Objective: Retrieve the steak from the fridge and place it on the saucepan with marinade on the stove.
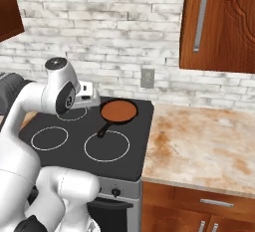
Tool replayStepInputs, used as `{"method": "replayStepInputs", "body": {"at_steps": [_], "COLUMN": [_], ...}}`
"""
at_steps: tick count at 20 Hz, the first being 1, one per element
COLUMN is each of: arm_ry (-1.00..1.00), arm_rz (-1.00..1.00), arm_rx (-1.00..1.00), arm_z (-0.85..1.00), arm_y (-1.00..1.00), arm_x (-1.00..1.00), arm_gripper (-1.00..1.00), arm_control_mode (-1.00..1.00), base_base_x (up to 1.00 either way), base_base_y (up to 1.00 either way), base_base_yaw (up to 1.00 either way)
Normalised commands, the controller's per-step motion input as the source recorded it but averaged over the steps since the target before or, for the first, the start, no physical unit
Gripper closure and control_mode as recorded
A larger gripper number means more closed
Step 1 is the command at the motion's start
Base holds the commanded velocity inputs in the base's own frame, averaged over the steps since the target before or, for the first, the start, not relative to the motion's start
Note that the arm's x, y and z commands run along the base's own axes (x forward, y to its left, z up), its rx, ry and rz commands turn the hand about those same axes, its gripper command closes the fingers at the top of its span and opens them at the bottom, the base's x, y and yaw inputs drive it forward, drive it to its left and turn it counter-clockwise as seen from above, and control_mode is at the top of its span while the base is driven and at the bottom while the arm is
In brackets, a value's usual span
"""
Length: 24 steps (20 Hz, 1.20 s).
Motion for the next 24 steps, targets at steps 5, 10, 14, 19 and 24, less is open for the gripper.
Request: {"method": "replayStepInputs", "body": {"at_steps": [5, 10, 14, 19, 24], "arm_ry": [0.01, 0.0, 0.0, 0.0, 0.0], "arm_rz": [0.13, 0.0, 0.0, 0.0, 0.0], "arm_rx": [-0.01, 0.0, 0.0, 0.0, 0.0], "arm_z": [-0.11, 0.0, 0.0, 0.0, 0.0], "arm_y": [0.03, 0.0, 0.0, 0.0, 0.0], "arm_x": [-0.12, 0.0, 0.0, 0.0, 0.0], "arm_gripper": [-1.0, -1.0, -1.0, -1.0, -1.0], "arm_control_mode": [1.0, 1.0, 1.0, 1.0, 1.0], "base_base_x": [-0.03, -0.05, -0.01, 0.0, 0.62], "base_base_y": [0.0, 0.0, 0.0, 0.12, 0.76], "base_base_yaw": [0.4, 1.0, 1.0, 0.95, 0.51]}}
